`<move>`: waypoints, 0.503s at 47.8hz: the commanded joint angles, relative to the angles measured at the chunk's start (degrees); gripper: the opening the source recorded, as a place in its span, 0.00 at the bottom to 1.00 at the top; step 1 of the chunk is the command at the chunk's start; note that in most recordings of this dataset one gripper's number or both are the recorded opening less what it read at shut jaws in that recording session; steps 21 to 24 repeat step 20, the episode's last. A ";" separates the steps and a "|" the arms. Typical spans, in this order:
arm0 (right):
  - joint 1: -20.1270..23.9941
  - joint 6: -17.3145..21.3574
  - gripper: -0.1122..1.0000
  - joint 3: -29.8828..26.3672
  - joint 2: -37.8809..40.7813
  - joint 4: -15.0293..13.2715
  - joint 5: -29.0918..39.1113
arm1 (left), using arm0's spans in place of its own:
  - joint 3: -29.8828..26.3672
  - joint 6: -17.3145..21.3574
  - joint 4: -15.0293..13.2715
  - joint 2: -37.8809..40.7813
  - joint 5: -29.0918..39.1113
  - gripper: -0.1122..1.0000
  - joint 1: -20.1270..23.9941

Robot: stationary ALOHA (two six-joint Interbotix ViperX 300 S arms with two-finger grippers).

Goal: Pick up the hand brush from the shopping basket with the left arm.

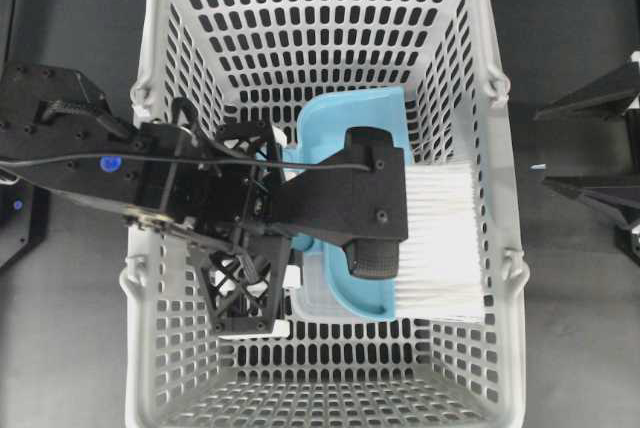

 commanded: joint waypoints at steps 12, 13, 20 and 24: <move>-0.18 0.09 0.81 -0.35 0.26 0.18 -0.26 | 0.09 0.09 0.26 -1.14 -0.62 0.32 0.35; -0.18 0.09 0.81 -0.35 0.26 0.18 -0.26 | 0.18 0.09 0.18 -1.14 -0.62 0.32 0.35; -0.18 0.09 0.81 -0.26 0.26 0.18 -0.26 | 0.70 0.09 0.18 -1.32 -0.62 0.32 0.35; -0.18 0.09 0.81 -0.26 0.26 0.18 -0.26 | 0.70 0.09 0.18 -1.32 -0.62 0.32 0.35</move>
